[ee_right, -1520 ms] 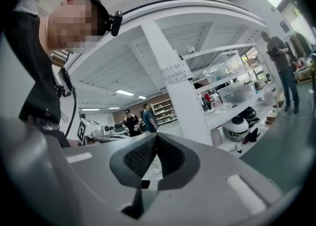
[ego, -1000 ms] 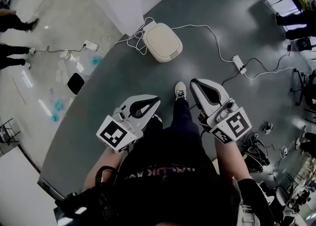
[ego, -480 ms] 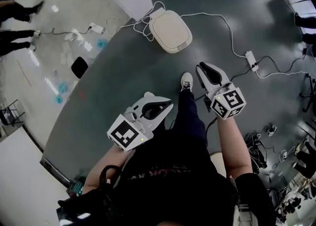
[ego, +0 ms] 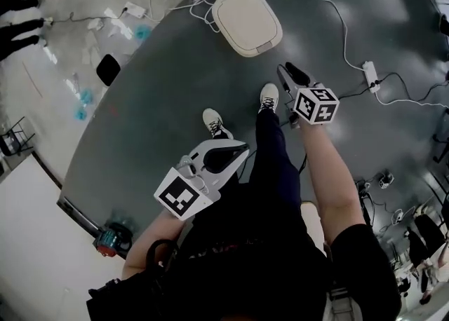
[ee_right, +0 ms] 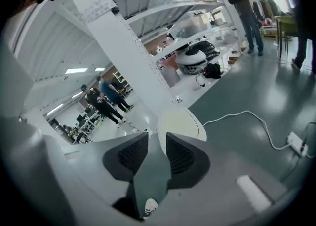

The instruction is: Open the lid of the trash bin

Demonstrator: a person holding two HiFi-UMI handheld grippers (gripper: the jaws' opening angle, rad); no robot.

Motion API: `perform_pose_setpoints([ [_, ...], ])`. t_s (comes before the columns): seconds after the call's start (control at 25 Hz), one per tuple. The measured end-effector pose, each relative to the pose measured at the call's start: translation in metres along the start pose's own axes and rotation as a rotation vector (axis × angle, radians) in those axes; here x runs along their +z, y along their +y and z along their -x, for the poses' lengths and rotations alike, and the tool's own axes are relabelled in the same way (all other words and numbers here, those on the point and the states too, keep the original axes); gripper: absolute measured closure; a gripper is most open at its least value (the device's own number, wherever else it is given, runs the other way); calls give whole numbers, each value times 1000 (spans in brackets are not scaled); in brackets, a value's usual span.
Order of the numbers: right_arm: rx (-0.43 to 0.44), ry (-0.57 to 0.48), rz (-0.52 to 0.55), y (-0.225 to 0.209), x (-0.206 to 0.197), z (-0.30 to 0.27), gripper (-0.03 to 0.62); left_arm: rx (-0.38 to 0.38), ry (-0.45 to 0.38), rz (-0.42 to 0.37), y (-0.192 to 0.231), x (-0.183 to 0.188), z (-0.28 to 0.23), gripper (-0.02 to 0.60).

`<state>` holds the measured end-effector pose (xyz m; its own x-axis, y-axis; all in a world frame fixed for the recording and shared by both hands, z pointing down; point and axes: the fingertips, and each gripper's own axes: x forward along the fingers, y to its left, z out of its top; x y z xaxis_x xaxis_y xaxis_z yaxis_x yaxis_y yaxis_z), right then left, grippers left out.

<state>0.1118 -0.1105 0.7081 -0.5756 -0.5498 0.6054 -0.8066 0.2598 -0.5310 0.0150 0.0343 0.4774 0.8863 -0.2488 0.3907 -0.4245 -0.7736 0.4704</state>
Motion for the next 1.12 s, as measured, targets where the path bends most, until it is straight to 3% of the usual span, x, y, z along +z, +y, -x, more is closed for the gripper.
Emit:
perform_pose_setpoints([
  [0.48,-157,97,-305,-85,-48,-80,450,73,44,113,27,-49,-28,580],
  [0.68,-208,164,-371,-109,-77,-117,445,143,19,197,52,-63,-22,580],
  [1.12,-251,182,-470,-132,-103,-157,439,170,38,270,62,-93,-23,580],
])
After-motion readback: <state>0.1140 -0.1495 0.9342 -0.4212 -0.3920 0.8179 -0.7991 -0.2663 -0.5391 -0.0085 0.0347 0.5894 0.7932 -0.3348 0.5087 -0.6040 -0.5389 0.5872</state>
